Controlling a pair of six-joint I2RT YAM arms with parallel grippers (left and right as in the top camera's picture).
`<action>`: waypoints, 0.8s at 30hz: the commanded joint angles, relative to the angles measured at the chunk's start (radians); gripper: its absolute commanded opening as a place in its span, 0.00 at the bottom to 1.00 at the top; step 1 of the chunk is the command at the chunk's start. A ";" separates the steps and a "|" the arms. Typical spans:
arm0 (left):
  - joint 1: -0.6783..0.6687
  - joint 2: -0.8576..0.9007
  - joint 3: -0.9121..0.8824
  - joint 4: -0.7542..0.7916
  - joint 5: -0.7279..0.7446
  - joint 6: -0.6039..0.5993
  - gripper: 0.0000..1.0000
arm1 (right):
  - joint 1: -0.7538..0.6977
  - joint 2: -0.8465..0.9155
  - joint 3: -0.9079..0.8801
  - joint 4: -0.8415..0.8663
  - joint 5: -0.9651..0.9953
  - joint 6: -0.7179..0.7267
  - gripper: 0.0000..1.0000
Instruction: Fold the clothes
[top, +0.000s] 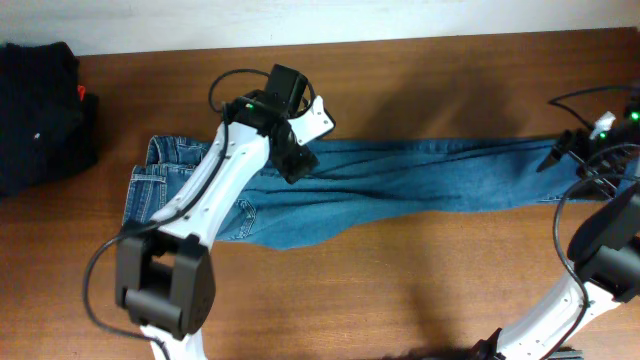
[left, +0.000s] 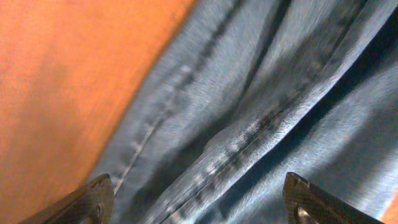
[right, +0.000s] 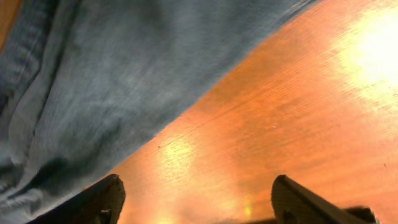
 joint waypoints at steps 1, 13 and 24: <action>0.001 0.063 0.004 -0.004 0.029 0.045 0.98 | -0.031 -0.024 0.012 -0.003 -0.008 0.007 0.84; -0.002 0.045 0.005 -0.081 0.029 0.164 0.93 | -0.055 -0.024 0.011 0.019 0.018 0.006 0.99; -0.003 0.056 0.004 -0.032 0.027 0.324 0.78 | -0.055 -0.024 0.011 0.036 0.022 0.006 0.99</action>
